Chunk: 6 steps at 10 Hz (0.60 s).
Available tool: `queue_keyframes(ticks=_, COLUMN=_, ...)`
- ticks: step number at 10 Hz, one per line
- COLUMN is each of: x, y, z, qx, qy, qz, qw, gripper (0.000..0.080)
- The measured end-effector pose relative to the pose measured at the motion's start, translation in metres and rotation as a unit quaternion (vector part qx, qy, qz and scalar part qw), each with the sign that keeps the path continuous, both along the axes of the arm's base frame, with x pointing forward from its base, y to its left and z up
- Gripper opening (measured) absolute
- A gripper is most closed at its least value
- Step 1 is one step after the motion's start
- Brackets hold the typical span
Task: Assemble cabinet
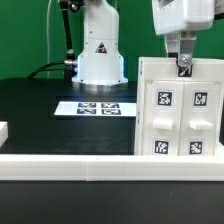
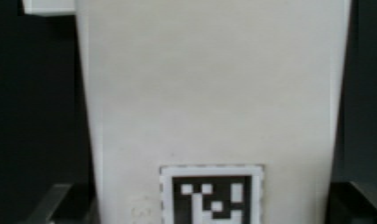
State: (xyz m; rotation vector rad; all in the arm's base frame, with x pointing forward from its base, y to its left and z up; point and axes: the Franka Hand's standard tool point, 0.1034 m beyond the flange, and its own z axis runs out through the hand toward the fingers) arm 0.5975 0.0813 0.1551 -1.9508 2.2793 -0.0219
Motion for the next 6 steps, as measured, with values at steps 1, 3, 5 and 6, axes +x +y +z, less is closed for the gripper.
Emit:
queue_keyframes(ticks=1, x=0.0, y=-0.0003, z=0.0, qx=0.007, qy=0.003, qz=-0.034, qw=0.999, gripper=0.0554)
queue_keyframes(ticks=3, x=-0.0003, y=-0.0009, z=-0.0001, qx=0.019, qy=0.01, qz=-0.107, qw=0.994, gripper=0.0554)
queue_keyframes(ticks=5, x=-0.0003, y=0.0046, z=-0.0006, qx=0.029, qy=0.008, qz=-0.095, qw=0.995, gripper=0.0742)
queue_keyframes(ticks=6, x=-0.0004, y=0.005, z=-0.0006, qx=0.03, qy=0.008, qz=-0.095, qw=0.995, gripper=0.0742)
